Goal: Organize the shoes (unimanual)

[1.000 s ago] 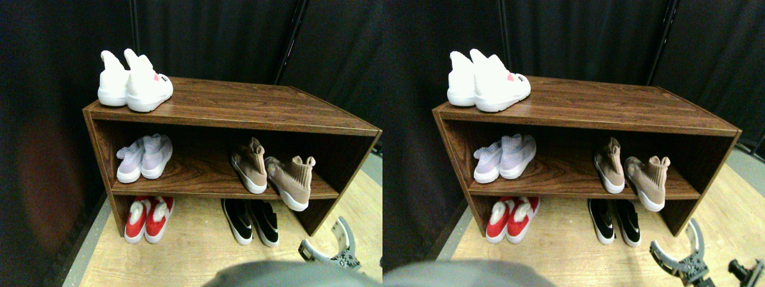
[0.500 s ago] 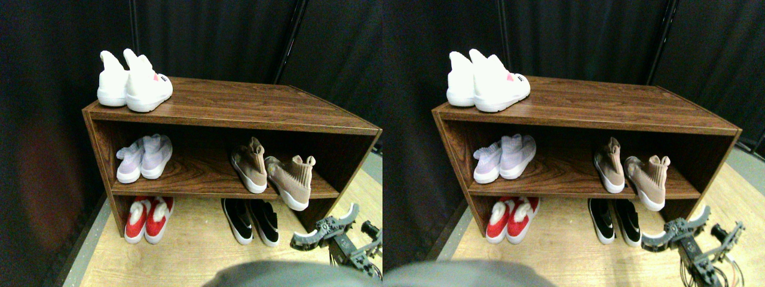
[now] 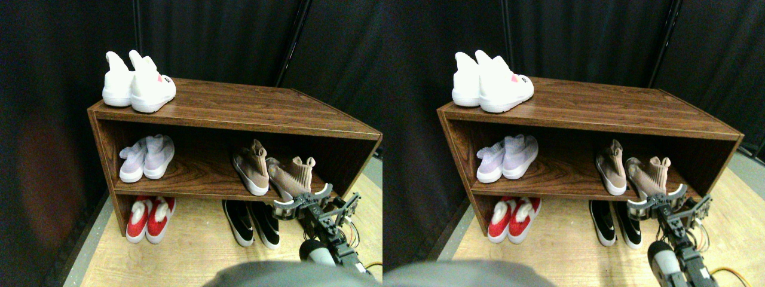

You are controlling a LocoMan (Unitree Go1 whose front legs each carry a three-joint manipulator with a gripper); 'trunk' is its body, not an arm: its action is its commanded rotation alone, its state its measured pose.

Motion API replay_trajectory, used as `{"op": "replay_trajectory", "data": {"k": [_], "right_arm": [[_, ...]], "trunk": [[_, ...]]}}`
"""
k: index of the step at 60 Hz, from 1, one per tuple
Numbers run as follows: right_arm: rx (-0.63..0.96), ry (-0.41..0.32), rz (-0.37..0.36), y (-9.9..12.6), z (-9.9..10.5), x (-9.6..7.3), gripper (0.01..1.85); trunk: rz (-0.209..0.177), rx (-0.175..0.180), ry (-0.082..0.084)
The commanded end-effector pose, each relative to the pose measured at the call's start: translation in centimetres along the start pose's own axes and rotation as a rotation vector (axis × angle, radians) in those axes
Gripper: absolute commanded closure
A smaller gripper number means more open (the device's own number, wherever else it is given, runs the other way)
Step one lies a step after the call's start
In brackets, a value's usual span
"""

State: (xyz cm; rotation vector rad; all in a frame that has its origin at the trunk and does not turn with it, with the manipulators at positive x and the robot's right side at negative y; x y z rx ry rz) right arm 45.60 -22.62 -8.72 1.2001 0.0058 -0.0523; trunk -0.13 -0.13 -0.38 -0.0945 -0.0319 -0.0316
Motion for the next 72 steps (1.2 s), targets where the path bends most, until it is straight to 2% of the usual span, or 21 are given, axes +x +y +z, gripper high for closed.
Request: {"op": "replay_trajectory", "data": {"k": [1, 9, 49, 58, 72], "right_arm": [[0.005, -0.008, -0.005, -0.6, 0.1, 0.7, 0.17], [0.023, -0.012, -0.029, -1.3, 0.3, 1.6, 0.12], [0.040, -0.017, -0.060, -1.8, -0.4, 2.9, 0.14], [0.036, -0.002, -0.037, -1.7, -0.2, 2.2, 0.18], [0.025, 0.007, 0.027, -0.8, 0.3, -0.5, 0.18]], "trunk": [[0.015, -0.006, 0.010], [0.018, -0.007, 0.014], [0.031, -0.022, 0.019], [0.031, -0.021, 0.020], [0.020, -0.014, 0.025]]}}
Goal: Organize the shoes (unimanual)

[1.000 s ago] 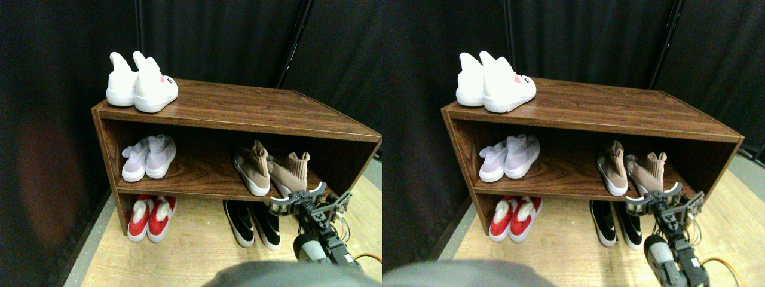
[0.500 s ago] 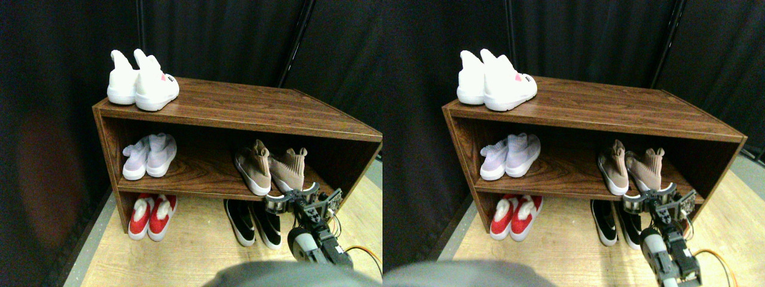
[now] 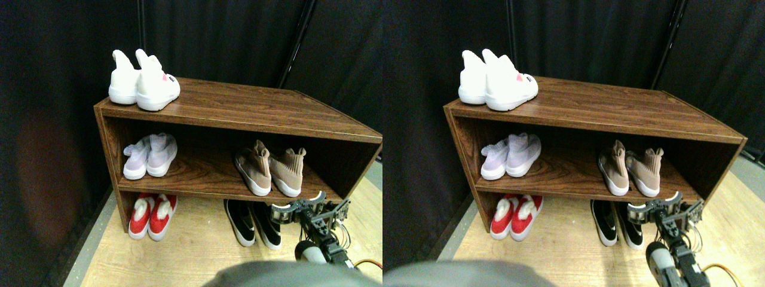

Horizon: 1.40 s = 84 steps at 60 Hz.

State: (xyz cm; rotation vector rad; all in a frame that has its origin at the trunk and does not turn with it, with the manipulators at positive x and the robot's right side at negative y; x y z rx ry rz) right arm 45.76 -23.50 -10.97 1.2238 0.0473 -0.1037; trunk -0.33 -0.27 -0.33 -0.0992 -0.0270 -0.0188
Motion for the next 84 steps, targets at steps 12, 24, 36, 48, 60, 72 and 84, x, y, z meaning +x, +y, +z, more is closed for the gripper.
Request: {"op": "replay_trajectory", "data": {"k": [12, 24, 36, 48, 60, 72, 84], "right_arm": [[-0.052, 0.013, 0.153, 2.1, 1.0, -3.1, 0.17], [-0.061, -0.094, 0.170, 1.9, 3.4, -5.0, 0.45], [-0.041, -0.221, 0.132, 2.1, 6.4, -5.9, 1.23], [-0.087, -0.300, 0.182, 2.8, 8.1, -5.7, 1.80], [-0.161, -0.356, 0.177, 3.6, 9.6, -3.9, 1.80], [-0.082, -0.417, 0.113, 3.3, 10.3, -0.6, 1.80], [-0.047, -0.364, 0.050, 1.6, 10.4, 3.0, 1.80]], "trunk": [[-0.001, -0.004, 0.022], [-0.004, 0.005, 0.020], [-0.012, 0.012, 0.015], [-0.014, 0.014, 0.013], [-0.011, 0.012, 0.010], [-0.002, 0.007, 0.011], [0.013, 0.001, 0.013]]}}
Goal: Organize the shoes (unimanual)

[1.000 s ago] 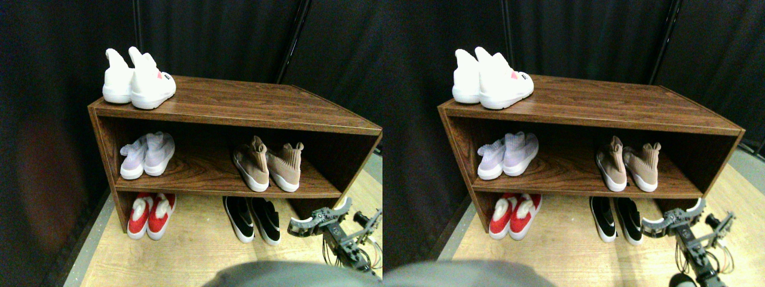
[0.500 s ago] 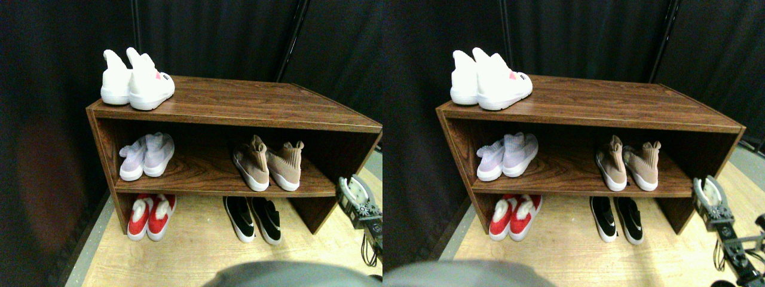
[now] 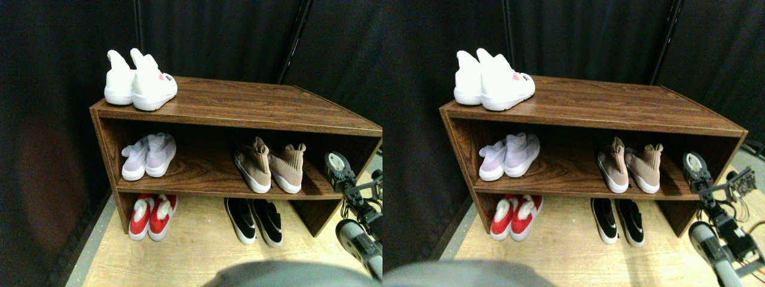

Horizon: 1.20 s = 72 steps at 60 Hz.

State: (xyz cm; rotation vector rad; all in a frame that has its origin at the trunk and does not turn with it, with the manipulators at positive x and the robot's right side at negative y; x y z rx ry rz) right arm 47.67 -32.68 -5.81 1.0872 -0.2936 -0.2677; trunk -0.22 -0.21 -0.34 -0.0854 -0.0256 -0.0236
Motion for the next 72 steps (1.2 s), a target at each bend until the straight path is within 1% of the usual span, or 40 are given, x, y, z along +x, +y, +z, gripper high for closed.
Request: {"op": "replay_trajectory", "data": {"k": [1, 4, 5, 8, 12, 14, 17, 19, 23, 26, 28, 29, 32, 37, 44, 45, 48, 51, 55, 62, 65, 72], "right_arm": [[0.073, -0.004, -0.032, -0.6, -0.6, 1.3, 1.80], [0.074, -0.017, -0.048, -0.9, -0.9, 1.6, 1.80], [0.068, -0.026, -0.066, -1.3, -1.4, 2.1, 1.80], [0.051, -0.027, -0.063, -1.5, -1.7, 2.3, 1.80], [0.072, -0.011, -0.085, -2.2, -2.2, 3.0, 1.80], [0.076, -0.007, -0.087, -2.2, -2.3, 3.1, 1.80], [0.049, 0.021, -0.088, -2.6, -2.8, 3.5, 1.80], [0.048, 0.018, -0.097, -2.9, -2.9, 3.7, 1.80], [0.077, 0.036, -0.110, -3.4, -3.4, 4.4, 1.80], [0.088, 0.044, -0.117, -3.5, -3.7, 4.5, 1.80], [0.096, 0.032, -0.135, -3.6, -3.9, 4.6, 1.80], [0.105, 0.010, -0.156, -3.6, -4.0, 4.7, 1.80], [0.082, 0.016, -0.151, -3.8, -4.3, 4.9, 1.80], [0.072, 0.022, -0.153, -4.0, -4.7, 4.9, 1.80], [0.095, 0.075, -0.150, -4.2, -5.2, 5.0, 1.80], [0.096, 0.090, -0.152, -4.2, -5.3, 4.9, 1.80], [0.112, 0.093, -0.161, -4.0, -5.5, 4.7, 1.80], [0.117, 0.126, -0.153, -3.7, -5.7, 4.4, 1.80], [0.108, 0.139, -0.145, -3.5, -5.9, 4.2, 1.80], [0.117, 0.162, -0.153, -3.0, -6.5, 3.5, 1.80], [0.131, 0.203, -0.150, -2.8, -6.7, 3.2, 1.80], [0.119, 0.225, -0.152, -2.5, -7.1, 2.9, 1.80]], "trunk": [[0.018, -0.013, 0.011], [0.023, -0.016, 0.013], [0.023, -0.016, 0.013], [0.028, -0.018, 0.015], [0.033, -0.022, 0.018], [0.039, -0.027, 0.018], [0.043, -0.028, 0.019], [0.049, -0.032, 0.019], [0.054, -0.034, 0.019], [0.058, -0.036, 0.020], [0.058, -0.036, 0.020], [0.058, -0.036, 0.020], [0.064, -0.040, 0.022], [0.069, -0.043, 0.024], [0.074, -0.047, 0.025], [0.080, -0.050, 0.028], [0.080, -0.050, 0.028], [0.082, -0.052, 0.028], [0.084, -0.055, 0.028], [0.086, -0.060, 0.030], [0.087, -0.060, 0.029], [0.086, -0.061, 0.029]]}}
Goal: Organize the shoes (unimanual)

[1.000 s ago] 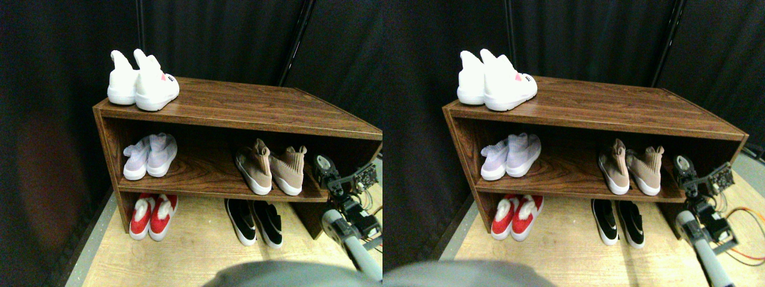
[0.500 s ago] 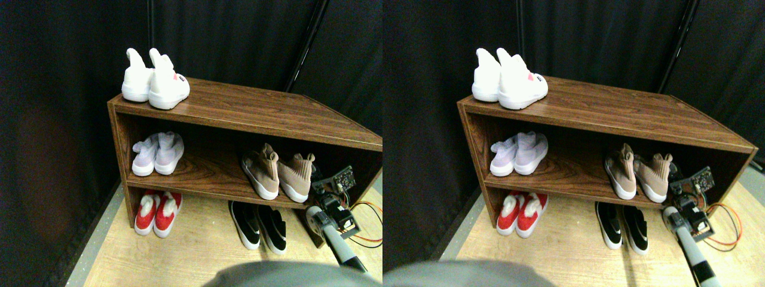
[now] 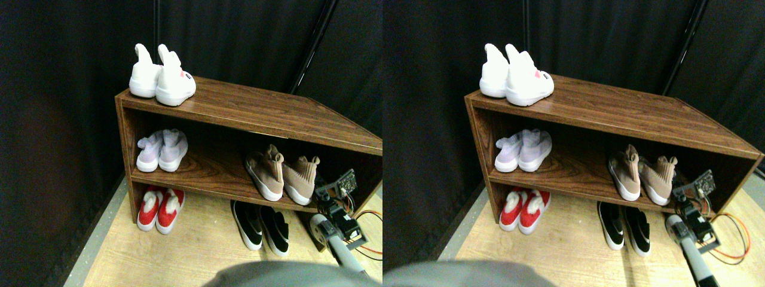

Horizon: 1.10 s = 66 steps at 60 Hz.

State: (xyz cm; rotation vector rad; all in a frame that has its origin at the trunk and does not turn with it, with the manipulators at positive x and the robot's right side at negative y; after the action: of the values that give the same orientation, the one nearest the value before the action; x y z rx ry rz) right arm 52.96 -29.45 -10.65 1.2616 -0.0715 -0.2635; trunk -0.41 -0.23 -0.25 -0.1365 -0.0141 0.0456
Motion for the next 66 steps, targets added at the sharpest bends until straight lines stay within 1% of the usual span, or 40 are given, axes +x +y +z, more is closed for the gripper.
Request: {"op": "replay_trajectory", "data": {"k": [1, 6, 10, 20, 21, 25, 38, 39, 42, 46, 49, 52, 54, 56, 62, 64, 66], "right_arm": [[-0.008, 0.032, -0.033, 0.0, -0.6, -0.4, 1.80], [-0.025, 0.028, -0.029, 0.3, -1.1, -0.7, 1.80], [-0.027, 0.018, -0.039, 0.4, -1.4, -0.8, 1.80], [-0.014, 0.045, -0.044, 0.7, -2.1, -1.0, 1.80], [-0.003, 0.060, -0.046, 0.7, -2.2, -1.0, 1.80], [0.014, 0.085, -0.051, 0.9, -2.6, -1.1, 1.80], [0.001, 0.087, -0.056, 1.2, -3.6, -1.2, 1.80], [0.011, 0.098, -0.056, 1.2, -3.6, -1.1, 1.80], [0.012, 0.082, -0.063, 1.2, -3.6, -1.1, 1.80], [-0.007, 0.081, -0.058, 1.0, -3.4, -0.9, 1.80], [-0.001, 0.077, -0.062, 1.0, -3.3, -0.8, 1.80], [-0.007, 0.065, -0.067, 0.9, -3.1, -0.7, 1.80], [-0.036, 0.035, -0.070, 0.8, -2.9, -0.5, 1.80], [-0.054, 0.049, -0.047, 0.6, -2.8, -0.2, 1.80], [-0.060, 0.043, -0.038, 0.4, -2.3, 0.2, 1.80], [-0.089, 0.017, -0.044, 0.5, -1.9, 0.2, 1.80], [-0.088, 0.026, -0.031, 0.4, -1.5, 0.4, 1.80]], "trunk": [[0.015, -0.010, 0.022], [0.014, -0.012, 0.022], [0.015, -0.015, 0.025], [0.019, -0.021, 0.028], [0.021, -0.023, 0.031], [0.021, -0.023, 0.032], [0.024, -0.024, 0.035], [0.024, -0.023, 0.036], [0.024, -0.023, 0.036], [0.022, -0.018, 0.040], [0.020, -0.015, 0.040], [0.017, -0.012, 0.039], [0.013, -0.010, 0.041], [0.013, -0.010, 0.041], [0.001, 0.001, 0.042], [0.001, 0.001, 0.042], [-0.003, 0.005, 0.042]]}}
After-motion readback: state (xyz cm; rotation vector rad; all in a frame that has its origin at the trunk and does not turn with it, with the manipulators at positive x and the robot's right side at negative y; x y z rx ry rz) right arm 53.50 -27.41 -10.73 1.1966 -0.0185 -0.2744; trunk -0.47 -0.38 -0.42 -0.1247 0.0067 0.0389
